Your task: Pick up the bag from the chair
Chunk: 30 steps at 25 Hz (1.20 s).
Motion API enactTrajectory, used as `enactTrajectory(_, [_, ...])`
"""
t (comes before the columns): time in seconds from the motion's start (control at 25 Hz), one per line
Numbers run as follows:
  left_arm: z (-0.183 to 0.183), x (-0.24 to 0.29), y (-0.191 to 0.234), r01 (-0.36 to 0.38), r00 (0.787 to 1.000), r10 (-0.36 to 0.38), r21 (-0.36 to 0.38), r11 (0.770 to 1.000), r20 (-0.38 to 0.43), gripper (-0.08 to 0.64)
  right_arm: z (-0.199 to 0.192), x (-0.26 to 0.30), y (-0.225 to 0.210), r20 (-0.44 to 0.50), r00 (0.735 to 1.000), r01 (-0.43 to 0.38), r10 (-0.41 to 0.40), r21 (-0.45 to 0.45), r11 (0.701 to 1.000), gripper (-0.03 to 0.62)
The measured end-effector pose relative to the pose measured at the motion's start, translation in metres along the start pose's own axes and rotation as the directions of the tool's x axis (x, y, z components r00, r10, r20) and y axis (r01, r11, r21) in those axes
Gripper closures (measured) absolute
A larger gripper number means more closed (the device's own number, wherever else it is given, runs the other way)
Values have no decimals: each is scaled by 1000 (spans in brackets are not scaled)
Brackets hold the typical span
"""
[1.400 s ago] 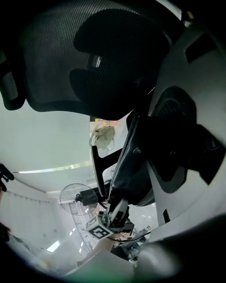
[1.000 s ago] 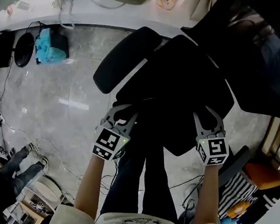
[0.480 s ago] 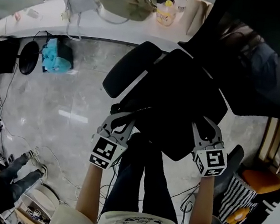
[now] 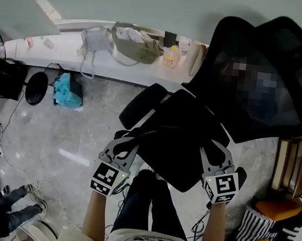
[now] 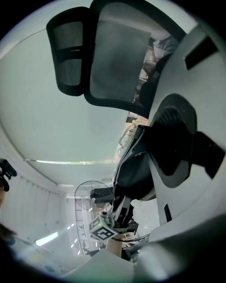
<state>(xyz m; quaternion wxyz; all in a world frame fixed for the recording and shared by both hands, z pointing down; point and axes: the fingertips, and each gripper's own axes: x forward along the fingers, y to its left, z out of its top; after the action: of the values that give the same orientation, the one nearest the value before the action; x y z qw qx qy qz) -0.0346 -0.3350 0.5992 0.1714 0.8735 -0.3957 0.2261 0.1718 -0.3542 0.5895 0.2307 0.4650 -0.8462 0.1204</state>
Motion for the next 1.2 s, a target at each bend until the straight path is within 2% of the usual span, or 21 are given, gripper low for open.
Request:
enactTrajectory(0.24, [62, -41, 1, -21, 997, 17, 56, 998, 75, 529, 65, -38, 8, 84, 995, 53, -52, 0, 999, 477])
enactTrajectory(0.52, [116, -88, -3, -40, 990, 27, 87, 995, 139, 529, 124, -77, 21, 158, 981, 115, -115, 9, 993, 478])
enactTrajectory(0.8, [154, -126, -8, -65, 980, 44, 105, 992, 196, 529, 166, -110, 34, 232, 962, 146, -145, 12, 989, 479])
enactTrajectory(1.2, [197, -165, -12, -119, 955, 76, 134, 984, 287, 528, 213, -141, 45, 312, 941, 150, -133, -30, 988, 480])
